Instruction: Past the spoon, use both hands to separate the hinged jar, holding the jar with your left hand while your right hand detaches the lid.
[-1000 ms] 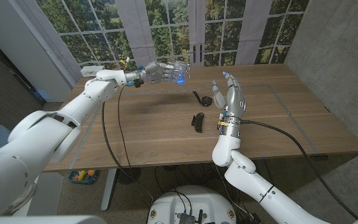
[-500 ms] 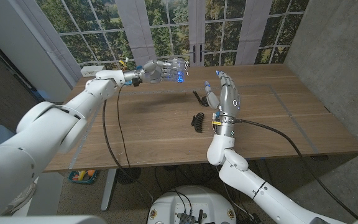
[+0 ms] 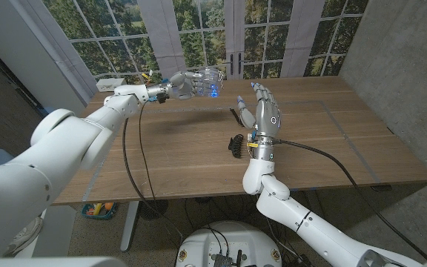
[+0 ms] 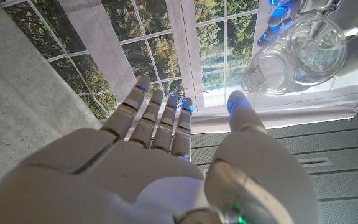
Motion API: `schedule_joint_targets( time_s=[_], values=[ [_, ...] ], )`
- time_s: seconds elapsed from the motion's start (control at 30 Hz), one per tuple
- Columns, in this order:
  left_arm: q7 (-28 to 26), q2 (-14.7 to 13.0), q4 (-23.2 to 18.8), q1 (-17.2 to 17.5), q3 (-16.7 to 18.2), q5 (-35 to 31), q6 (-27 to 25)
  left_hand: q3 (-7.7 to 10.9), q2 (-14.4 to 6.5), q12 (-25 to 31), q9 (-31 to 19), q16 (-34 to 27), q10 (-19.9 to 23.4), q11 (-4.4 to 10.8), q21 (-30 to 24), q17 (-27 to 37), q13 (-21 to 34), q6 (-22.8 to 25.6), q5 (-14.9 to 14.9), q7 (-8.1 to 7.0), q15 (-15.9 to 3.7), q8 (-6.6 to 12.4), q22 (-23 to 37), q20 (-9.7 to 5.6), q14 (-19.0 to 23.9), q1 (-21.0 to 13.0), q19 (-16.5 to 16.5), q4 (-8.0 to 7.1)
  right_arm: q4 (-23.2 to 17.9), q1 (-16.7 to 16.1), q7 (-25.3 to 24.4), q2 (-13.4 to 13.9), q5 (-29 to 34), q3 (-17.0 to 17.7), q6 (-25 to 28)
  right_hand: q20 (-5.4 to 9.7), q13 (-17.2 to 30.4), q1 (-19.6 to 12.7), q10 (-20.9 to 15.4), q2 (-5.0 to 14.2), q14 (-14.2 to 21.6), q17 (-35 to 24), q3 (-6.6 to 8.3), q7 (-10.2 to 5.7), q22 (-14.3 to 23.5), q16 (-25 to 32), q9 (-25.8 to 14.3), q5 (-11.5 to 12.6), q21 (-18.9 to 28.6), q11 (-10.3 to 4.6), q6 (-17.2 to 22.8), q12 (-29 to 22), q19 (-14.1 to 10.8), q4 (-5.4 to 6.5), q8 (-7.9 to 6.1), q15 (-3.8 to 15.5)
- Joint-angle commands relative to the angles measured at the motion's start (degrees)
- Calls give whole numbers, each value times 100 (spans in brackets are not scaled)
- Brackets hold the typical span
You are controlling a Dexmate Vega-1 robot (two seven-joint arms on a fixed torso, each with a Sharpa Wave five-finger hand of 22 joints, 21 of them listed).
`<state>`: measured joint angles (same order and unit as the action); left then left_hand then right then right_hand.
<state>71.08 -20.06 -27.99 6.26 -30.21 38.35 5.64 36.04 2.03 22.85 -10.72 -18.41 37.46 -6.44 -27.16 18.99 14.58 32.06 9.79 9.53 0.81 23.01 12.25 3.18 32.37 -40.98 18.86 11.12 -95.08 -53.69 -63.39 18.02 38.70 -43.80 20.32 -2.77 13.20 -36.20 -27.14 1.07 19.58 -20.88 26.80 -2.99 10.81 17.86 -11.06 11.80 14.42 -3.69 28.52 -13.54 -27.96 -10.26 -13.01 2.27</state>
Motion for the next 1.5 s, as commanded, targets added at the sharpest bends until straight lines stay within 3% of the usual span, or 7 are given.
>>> schedule_joint_targets(
  time_s=[0.03,0.5,0.6,0.7,0.9,1.37,1.5],
  values=[
    [116,186,309,-123,65,-111,45,297,-1323,1276,-2434,15,1533,778,-31,2,2025,907,208,-505,-1127,2622,18,0,403,-821,-27,-265,292,132,-61,-153,173,-40,-145,16,78,-161,-224,-66,206,-60,-71,-15,16,119,-33,-92,48,-94,197,-113,-108,7,-88,551],
    [142,324,444,-168,95,-179,56,282,-1333,1271,-2429,23,1518,789,-59,19,2023,893,215,-502,-1125,2625,14,2,406,-816,-41,-270,985,-183,-61,-1122,1278,860,-1084,160,502,-778,-902,-274,696,-371,-255,-278,30,577,-87,-129,134,-398,936,-496,-397,12,-405,827],
    [137,351,488,-190,74,-215,27,284,-1334,1275,-2422,23,1514,787,-65,19,2030,893,217,-509,-1129,2624,14,0,417,-817,-42,-269,1099,-253,-61,-1338,1478,1064,-1254,180,658,-916,-1127,-339,836,-524,-335,-301,38,758,-122,-114,159,-490,1155,-633,-461,26,-534,848],
    [137,379,518,-203,59,-244,17,280,-1335,1275,-2426,23,1528,777,-69,25,2022,894,218,-503,-1129,2629,13,3,416,-821,-49,-266,1223,-300,-61,-1532,1720,1266,-1455,227,1065,-1165,-1458,-385,1078,-1012,-522,-323,65,1187,-275,-92,215,-570,1513,-960,-541,66,-856,921],
    [168,419,534,-215,30,-293,5,277,-1334,1278,-2425,32,1519,780,-82,29,2030,892,221,-508,-1128,2632,11,5,411,-821,-55,-266,1460,-380,-61,-1926,2181,1703,-1926,285,1322,-1383,-1619,-391,1246,-1353,-611,-373,79,1472,-371,-79,274,-643,1672,-1171,-621,53,-1047,958],
    [213,463,560,-223,1,-351,-34,272,-1336,1278,-2419,42,1517,776,-106,40,2027,893,226,-508,-1125,2639,8,8,413,-823,-68,-265,1905,-267,-61,-2380,2613,2153,-2446,290,1524,-1505,-1722,-399,1275,-1626,-698,-394,93,1662,-388,-83,310,-652,1786,-1328,-636,72,-1156,948],
    [270,472,551,-224,-8,-357,-48,270,-1332,1279,-2417,45,1505,780,-112,42,2036,896,226,-502,-1120,2642,7,10,414,-825,-73,-262,2130,-282,-61,-2752,3012,2611,-2936,304,1655,-1534,-1938,-336,1403,-1733,-710,-393,99,1743,-400,-80,352,-682,2036,-1491,-690,109,-1300,967]
  ],
)
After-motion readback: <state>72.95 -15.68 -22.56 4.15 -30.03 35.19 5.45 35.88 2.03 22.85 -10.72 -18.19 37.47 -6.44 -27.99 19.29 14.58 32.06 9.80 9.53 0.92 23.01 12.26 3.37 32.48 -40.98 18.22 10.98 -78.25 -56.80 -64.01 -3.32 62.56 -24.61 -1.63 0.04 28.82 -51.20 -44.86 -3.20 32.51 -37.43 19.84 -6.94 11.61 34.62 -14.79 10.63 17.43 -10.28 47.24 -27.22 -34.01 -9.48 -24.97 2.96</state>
